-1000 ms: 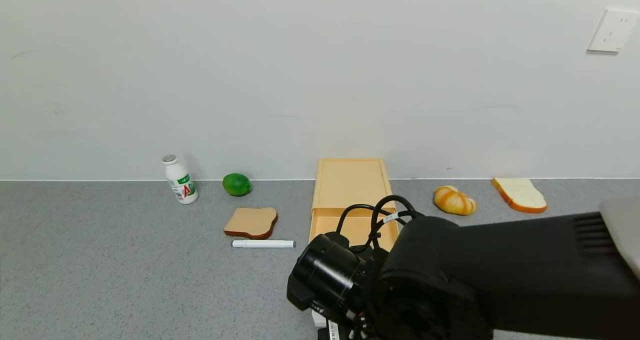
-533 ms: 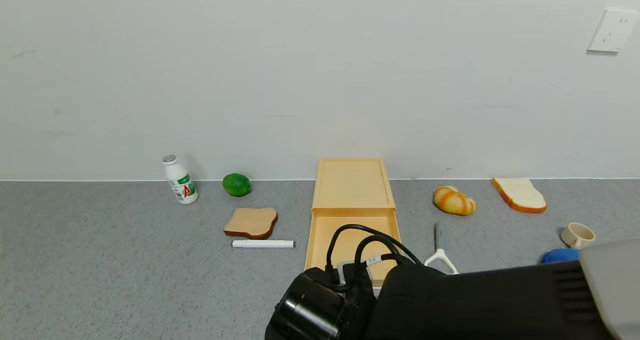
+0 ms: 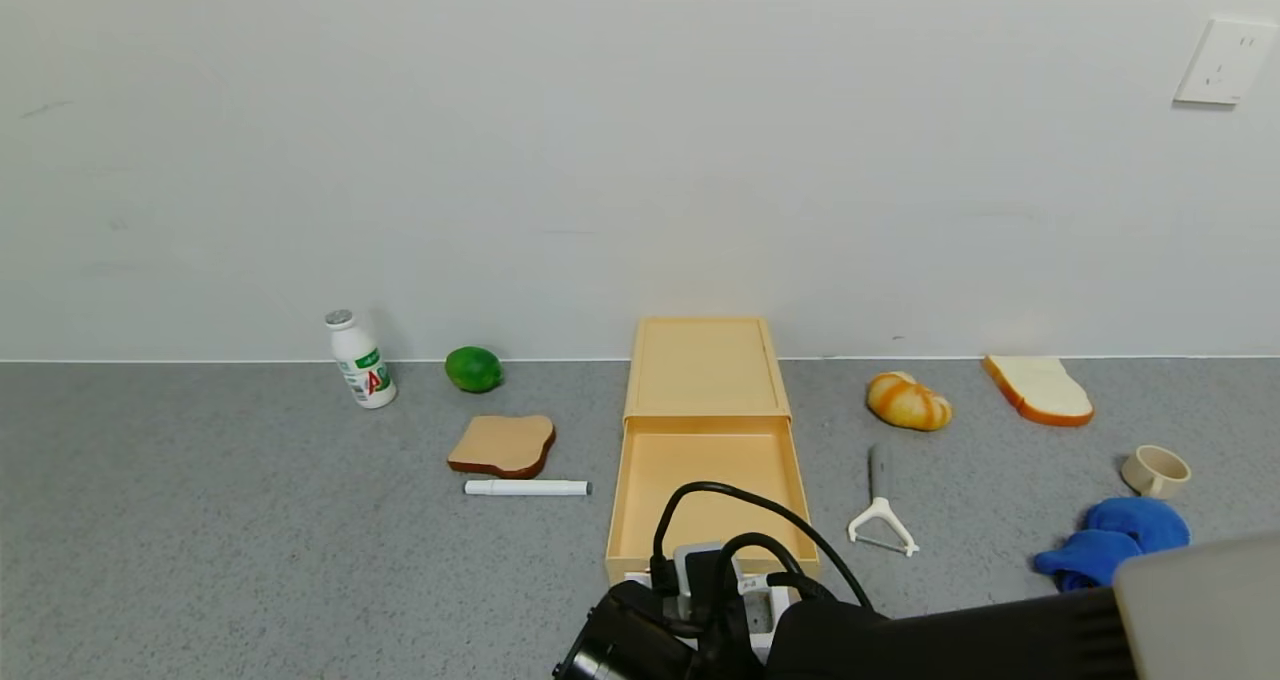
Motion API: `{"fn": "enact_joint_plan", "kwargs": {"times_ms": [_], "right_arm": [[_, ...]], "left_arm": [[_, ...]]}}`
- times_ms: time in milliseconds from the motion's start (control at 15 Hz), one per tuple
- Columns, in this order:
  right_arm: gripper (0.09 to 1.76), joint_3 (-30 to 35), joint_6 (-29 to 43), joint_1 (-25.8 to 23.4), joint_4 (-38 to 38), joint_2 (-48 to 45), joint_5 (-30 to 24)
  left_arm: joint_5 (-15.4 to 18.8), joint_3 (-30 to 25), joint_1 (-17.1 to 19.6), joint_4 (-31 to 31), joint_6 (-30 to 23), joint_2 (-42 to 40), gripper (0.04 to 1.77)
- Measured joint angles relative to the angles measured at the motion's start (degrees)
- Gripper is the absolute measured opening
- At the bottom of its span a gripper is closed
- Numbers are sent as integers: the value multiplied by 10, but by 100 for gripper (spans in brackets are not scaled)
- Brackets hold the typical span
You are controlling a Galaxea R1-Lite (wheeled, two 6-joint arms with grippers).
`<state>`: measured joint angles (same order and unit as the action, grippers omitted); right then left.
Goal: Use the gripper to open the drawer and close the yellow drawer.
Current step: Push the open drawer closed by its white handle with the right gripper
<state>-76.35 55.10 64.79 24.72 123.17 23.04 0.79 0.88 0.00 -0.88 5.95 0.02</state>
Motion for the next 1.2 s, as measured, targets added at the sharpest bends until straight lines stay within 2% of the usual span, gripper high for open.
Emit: {"fn": "enact_joint_plan", "kwargs": {"times_ms": [1200], "right_arm": [[171, -6, 1, -25, -37, 37, -1]], "left_arm": [[0, 0, 0, 0, 0, 0, 172]]}}
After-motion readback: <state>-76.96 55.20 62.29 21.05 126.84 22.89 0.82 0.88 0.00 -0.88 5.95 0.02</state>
